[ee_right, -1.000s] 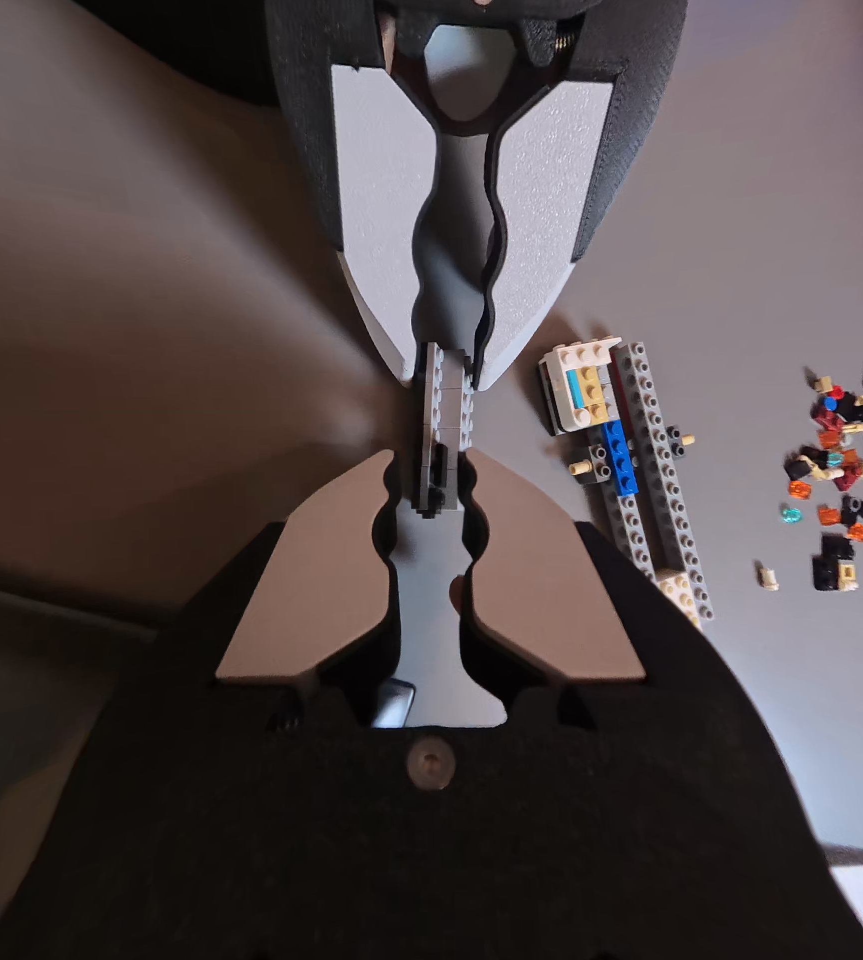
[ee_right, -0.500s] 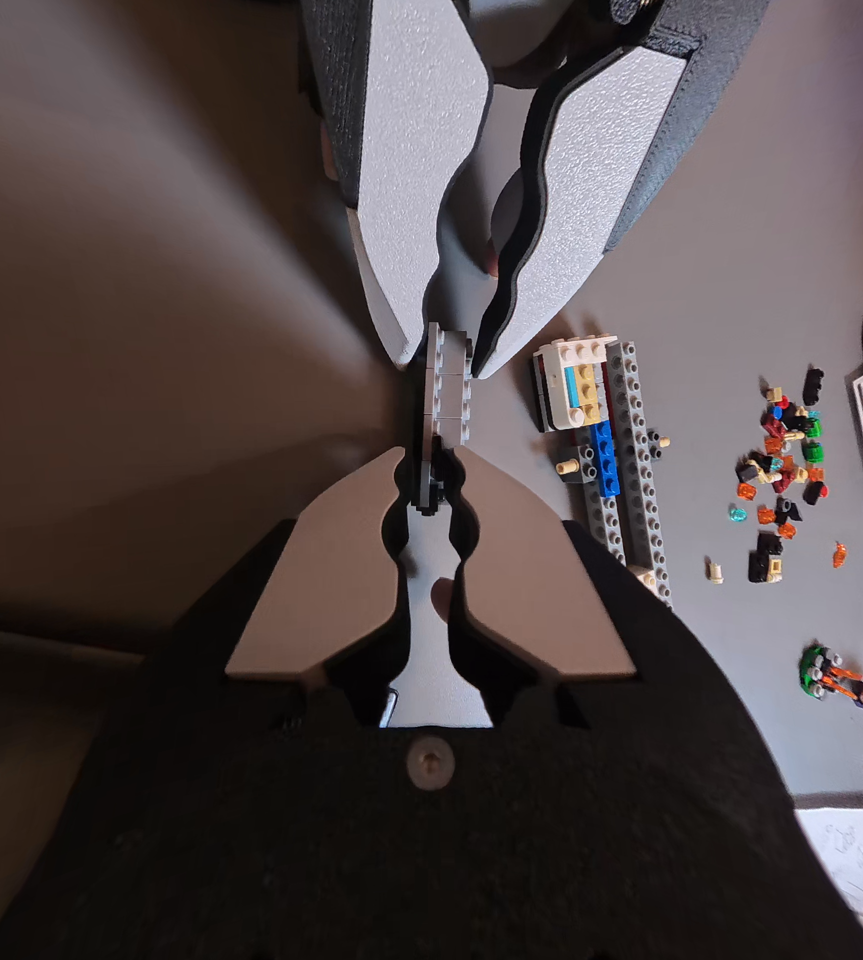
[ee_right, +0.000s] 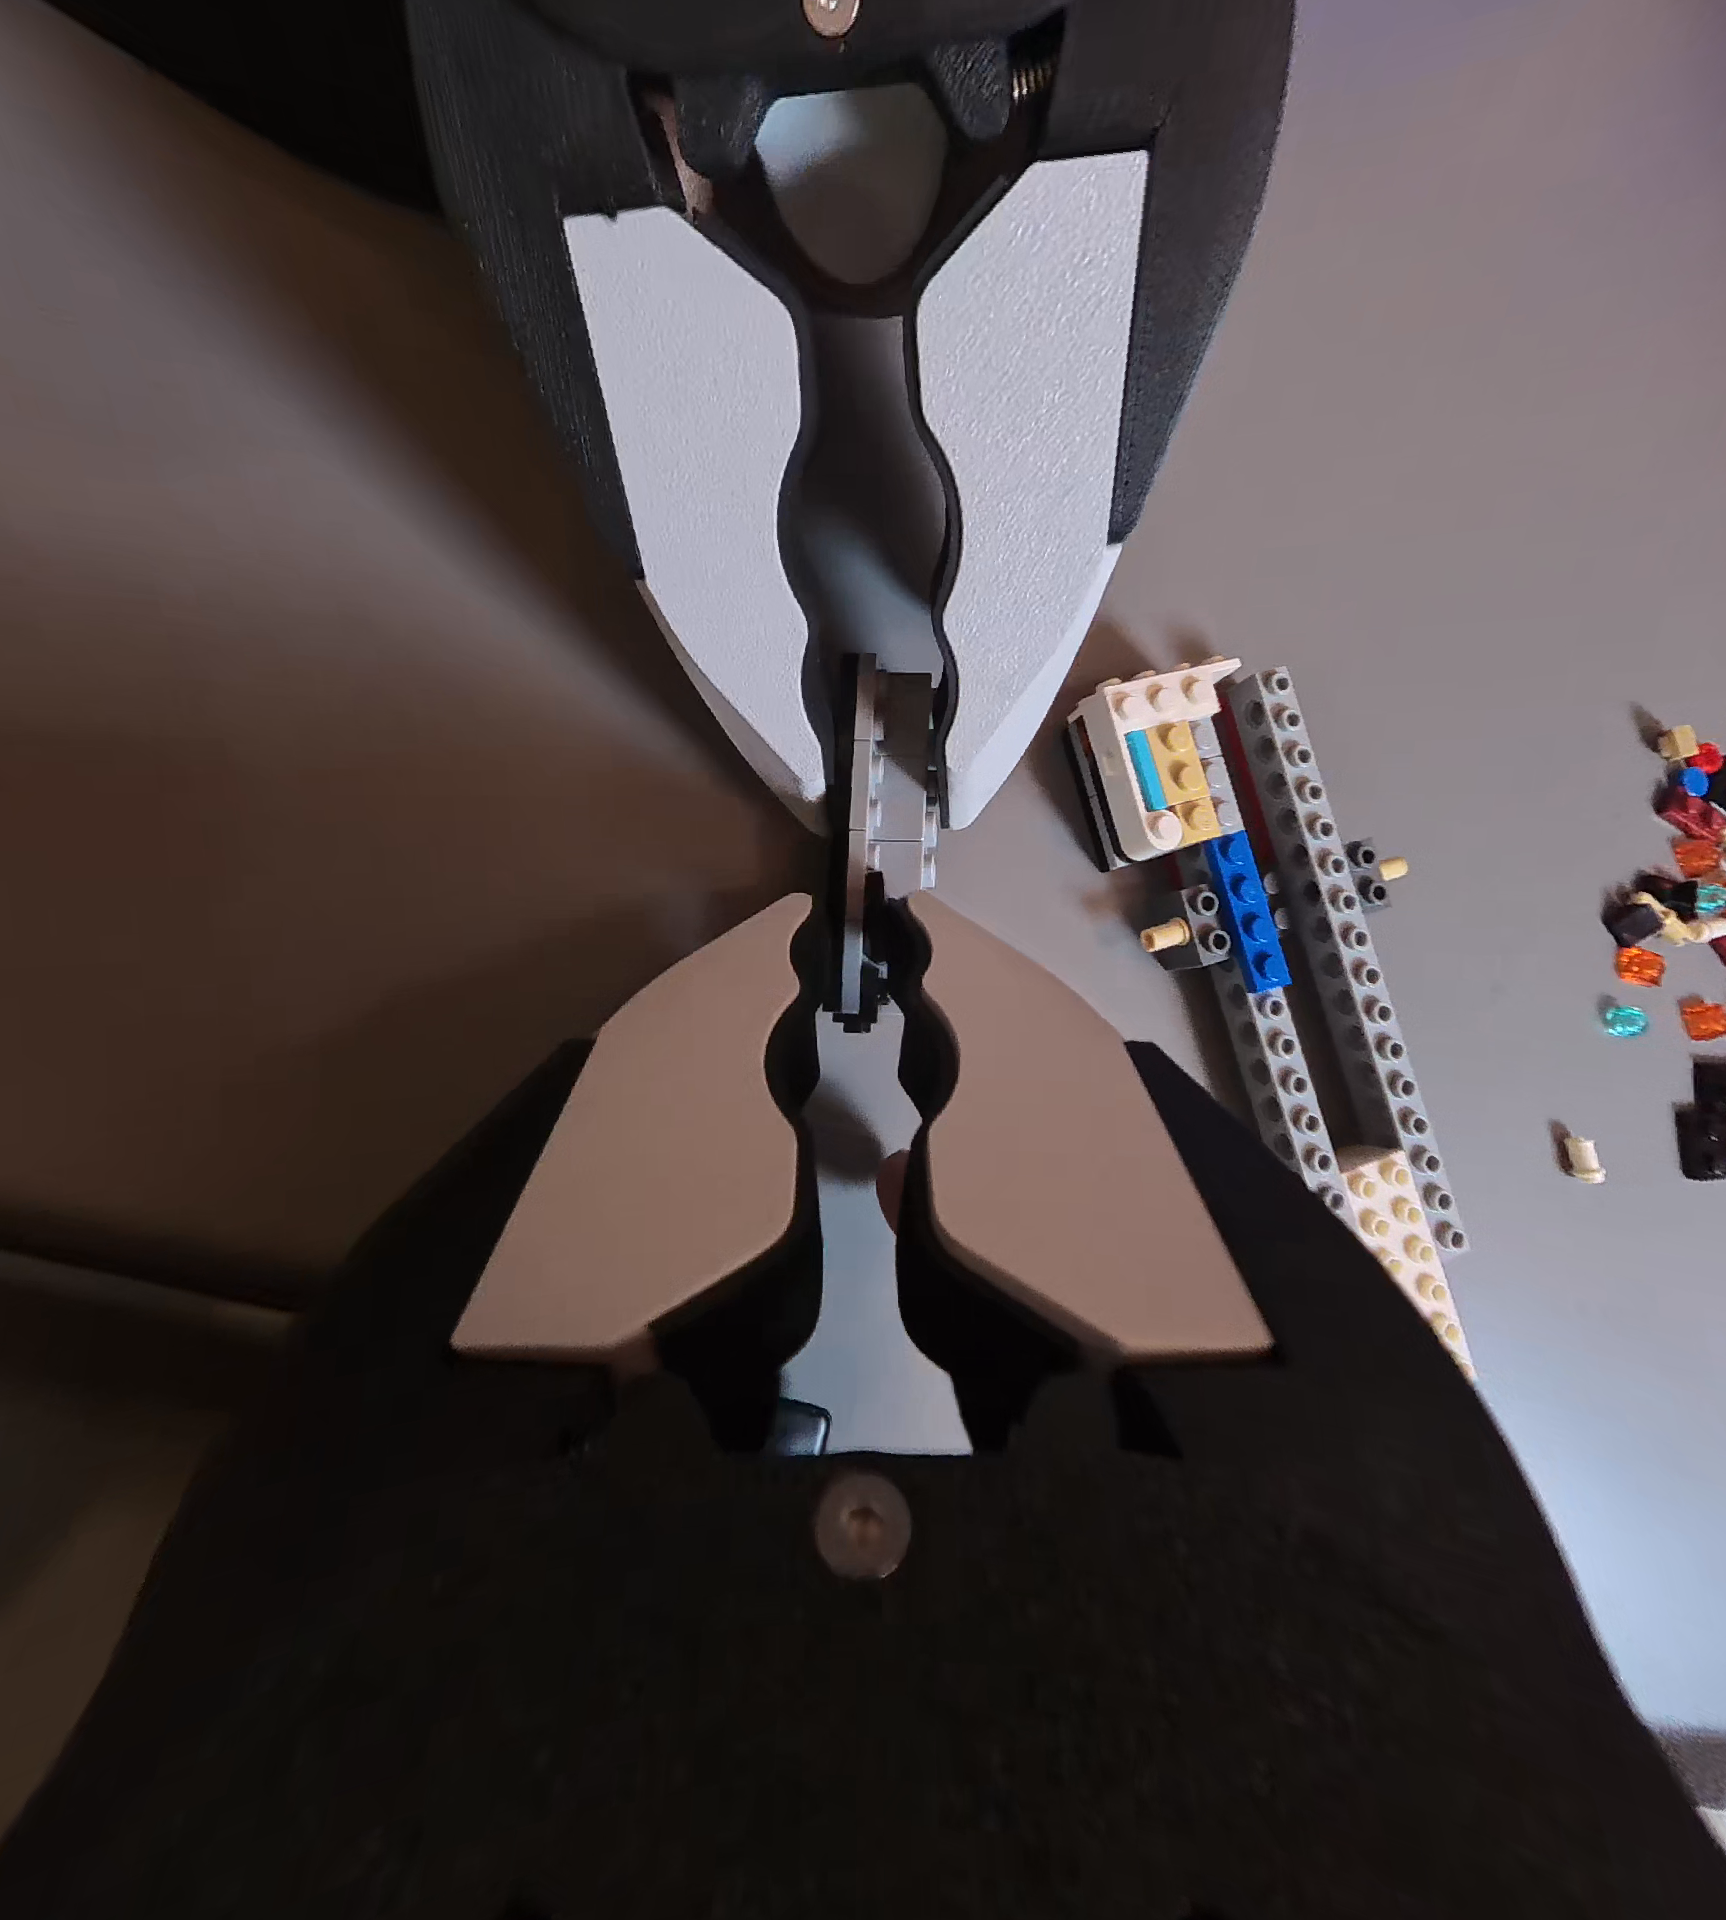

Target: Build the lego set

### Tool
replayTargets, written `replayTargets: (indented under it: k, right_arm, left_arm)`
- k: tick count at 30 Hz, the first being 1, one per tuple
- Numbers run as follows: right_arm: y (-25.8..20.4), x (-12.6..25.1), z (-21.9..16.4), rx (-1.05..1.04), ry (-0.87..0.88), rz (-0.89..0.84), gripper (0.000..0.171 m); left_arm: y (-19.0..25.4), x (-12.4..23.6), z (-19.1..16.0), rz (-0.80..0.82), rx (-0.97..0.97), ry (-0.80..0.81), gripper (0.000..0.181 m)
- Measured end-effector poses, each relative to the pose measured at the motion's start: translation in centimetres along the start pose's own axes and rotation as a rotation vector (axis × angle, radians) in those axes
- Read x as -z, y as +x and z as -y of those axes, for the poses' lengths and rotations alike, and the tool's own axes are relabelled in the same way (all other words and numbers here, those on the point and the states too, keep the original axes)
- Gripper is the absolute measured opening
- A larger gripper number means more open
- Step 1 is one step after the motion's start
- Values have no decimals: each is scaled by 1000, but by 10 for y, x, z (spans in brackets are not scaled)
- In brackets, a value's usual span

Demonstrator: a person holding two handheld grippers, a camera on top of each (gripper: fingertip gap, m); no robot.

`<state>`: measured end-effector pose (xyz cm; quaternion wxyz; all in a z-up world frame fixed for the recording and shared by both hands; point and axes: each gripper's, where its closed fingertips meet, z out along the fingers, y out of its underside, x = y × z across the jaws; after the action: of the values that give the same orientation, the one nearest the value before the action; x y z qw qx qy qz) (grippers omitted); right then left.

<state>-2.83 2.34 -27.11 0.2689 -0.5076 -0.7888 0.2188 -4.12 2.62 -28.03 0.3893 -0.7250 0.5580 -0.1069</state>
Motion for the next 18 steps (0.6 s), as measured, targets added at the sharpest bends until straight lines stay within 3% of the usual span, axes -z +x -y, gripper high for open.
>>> replayTargets:
  k: [11, 18]
  right_arm:
    - [5, 3, 0, 87, 13, -63, 11]
    - [7, 5, 2, 39, 25, -51, 10]
  left_arm:
    - [-2, -1, 1, -44, 144, 0, 19]
    - [-4, -1, -2, -15, 124, -18, 19]
